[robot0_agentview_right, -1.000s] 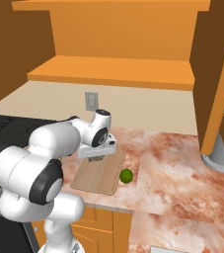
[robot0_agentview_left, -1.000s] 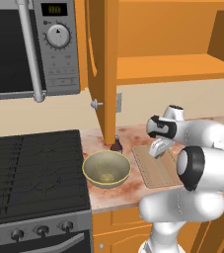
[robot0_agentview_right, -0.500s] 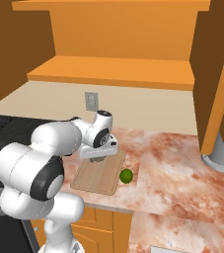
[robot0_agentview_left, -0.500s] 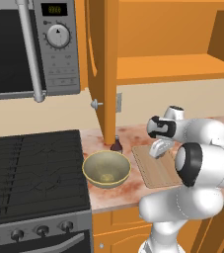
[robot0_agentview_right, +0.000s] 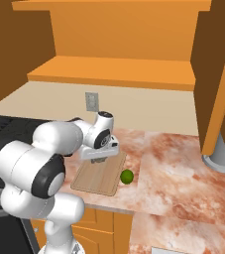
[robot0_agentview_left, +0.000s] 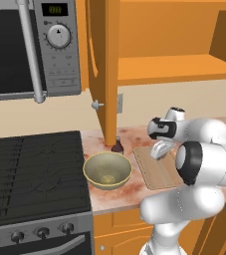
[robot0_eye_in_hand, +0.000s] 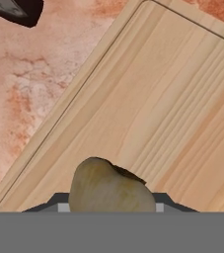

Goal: Open the cabinet. Place the bowl and condiment on the counter. Then place the lime and garlic on the cutting board.

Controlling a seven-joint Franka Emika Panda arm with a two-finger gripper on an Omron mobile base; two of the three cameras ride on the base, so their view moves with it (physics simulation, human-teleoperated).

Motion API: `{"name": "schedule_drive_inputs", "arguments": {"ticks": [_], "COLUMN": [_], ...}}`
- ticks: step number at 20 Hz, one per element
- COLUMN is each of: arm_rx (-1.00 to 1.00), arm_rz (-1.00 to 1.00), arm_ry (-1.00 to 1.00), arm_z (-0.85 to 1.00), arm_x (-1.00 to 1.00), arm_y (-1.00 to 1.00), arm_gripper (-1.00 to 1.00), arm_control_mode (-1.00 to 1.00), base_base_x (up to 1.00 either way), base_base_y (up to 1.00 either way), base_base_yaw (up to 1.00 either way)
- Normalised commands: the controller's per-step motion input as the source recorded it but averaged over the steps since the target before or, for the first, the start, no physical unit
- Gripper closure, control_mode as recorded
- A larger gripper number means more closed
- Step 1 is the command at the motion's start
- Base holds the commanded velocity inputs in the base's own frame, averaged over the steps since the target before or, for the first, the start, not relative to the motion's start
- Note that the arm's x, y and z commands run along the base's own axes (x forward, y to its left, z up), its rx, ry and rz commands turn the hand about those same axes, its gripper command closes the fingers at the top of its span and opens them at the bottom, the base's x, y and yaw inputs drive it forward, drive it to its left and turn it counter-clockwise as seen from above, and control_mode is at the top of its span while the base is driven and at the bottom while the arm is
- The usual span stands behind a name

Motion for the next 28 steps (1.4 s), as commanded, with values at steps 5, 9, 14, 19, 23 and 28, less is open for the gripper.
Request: {"name": "schedule_drive_inputs", "arguments": {"ticks": [5, 9, 14, 19, 23, 28], "arm_rx": [0.00, 0.00, 0.00, 0.00, 0.00, 0.00], "arm_rz": [0.00, 0.00, 0.00, 0.00, 0.00, 0.00], "arm_ry": [0.00, 0.00, 0.00, 0.00, 0.00, 0.00], "arm_z": [-0.13, -0.09, -0.07, -0.10, -0.07, -0.09], "arm_x": [0.12, 0.09, 0.07, 0.09, 0.08, 0.11], "arm_y": [0.00, 0.00, -0.03, -0.01, 0.00, 0.00], "arm_gripper": [1.00, 1.00, 1.00, 1.00, 1.00, 1.00], "arm_control_mode": [-1.00, -1.00, -1.00, -1.00, -1.00, -1.00], "base_base_x": [0.00, 0.00, 0.00, 0.00, 0.00, 0.00], "base_base_y": [0.00, 0.00, 0.00, 0.00, 0.00, 0.00], "base_base_yaw": [0.00, 0.00, 0.00, 0.00, 0.00, 0.00]}}
